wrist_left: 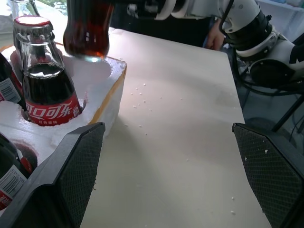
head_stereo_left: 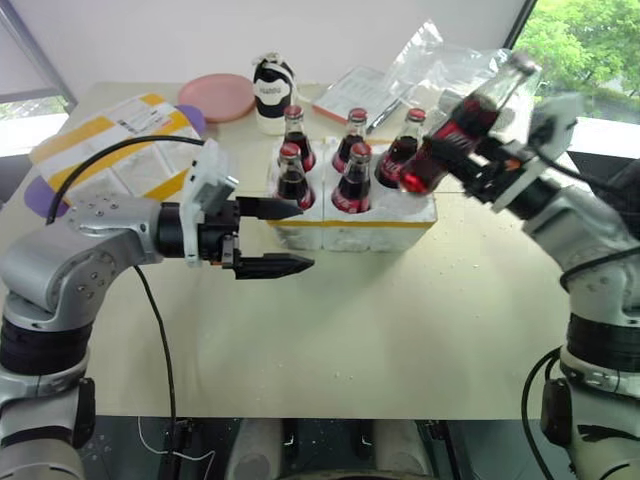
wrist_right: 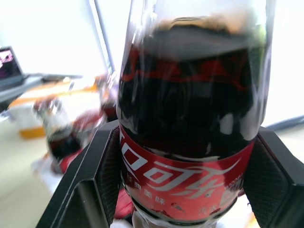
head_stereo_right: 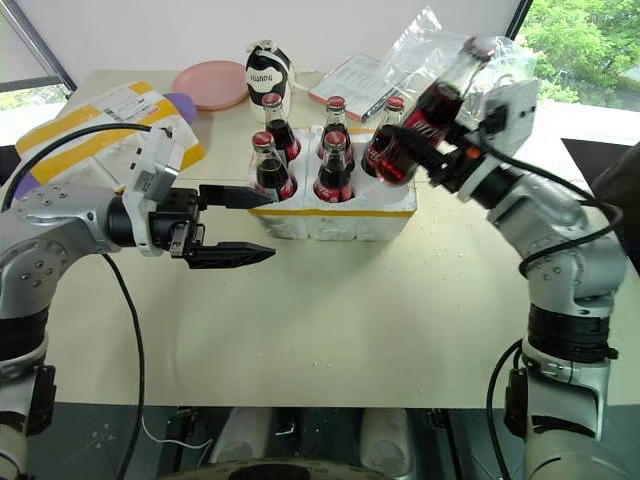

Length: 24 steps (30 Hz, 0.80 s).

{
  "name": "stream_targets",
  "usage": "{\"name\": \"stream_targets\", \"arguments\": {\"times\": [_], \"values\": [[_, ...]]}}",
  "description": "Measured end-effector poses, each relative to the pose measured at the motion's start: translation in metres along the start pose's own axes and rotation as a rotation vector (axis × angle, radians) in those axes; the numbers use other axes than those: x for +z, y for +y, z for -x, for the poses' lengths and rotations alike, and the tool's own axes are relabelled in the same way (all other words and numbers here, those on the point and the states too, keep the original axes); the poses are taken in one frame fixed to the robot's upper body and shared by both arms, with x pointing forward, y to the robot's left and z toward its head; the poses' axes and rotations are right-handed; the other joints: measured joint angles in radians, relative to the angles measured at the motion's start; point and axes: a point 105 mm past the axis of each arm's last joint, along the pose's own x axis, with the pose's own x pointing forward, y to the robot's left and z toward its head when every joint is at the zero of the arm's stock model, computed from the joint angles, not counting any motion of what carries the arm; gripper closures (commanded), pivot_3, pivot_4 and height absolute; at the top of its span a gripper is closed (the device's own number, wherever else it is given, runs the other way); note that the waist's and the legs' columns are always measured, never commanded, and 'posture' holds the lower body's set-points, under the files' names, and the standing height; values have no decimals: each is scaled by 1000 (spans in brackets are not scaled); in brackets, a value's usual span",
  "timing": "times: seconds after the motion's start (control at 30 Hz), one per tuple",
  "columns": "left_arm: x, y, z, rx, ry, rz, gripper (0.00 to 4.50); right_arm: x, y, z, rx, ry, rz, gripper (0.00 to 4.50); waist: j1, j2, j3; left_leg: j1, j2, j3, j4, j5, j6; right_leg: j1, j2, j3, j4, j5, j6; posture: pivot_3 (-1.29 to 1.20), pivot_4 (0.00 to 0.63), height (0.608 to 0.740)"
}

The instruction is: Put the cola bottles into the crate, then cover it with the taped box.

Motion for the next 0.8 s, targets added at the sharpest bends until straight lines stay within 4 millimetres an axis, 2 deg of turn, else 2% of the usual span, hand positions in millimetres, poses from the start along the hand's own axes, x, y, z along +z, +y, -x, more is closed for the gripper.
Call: {"name": "stream_targets", "arguments": {"times": [0.17,0.37,0.53,0.63,0.67,0.8], "values": [[0,1,1,14,0,-1,0,-9,0,-5,-5,30,30,1726,-3,0,0,-3,0,0,0,0,0,-3,1,0,0,0,0,0,150,740],[0,3,3,39,2,-5,0,-35,-11,-8,-45,129,49,1726,-6,0,0,-4,0,1,0,0,0,-4,1,0,0,0,0,0,150,740],[2,5,6,59,-6,-9,0,-41,-12,-9,-24,150,79,1726,-5,0,0,-4,0,1,1,0,0,-4,1,0,0,0,0,0,150,740],[2,5,6,64,-7,-10,0,-54,-9,-9,-2,191,84,250,-5,0,0,-4,0,1,0,0,0,-4,1,0,0,0,0,0,150,740],[0,5,6,66,-6,-7,0,-55,-8,-9,4,191,86,66,-5,0,0,-4,0,1,0,0,0,-4,1,0,0,0,0,0,150,740],[-7,9,10,110,12,-4,0,-54,-10,-9,-6,188,116,66,-6,0,0,-4,0,1,1,0,0,-4,1,0,0,0,0,0,150,740]]}}
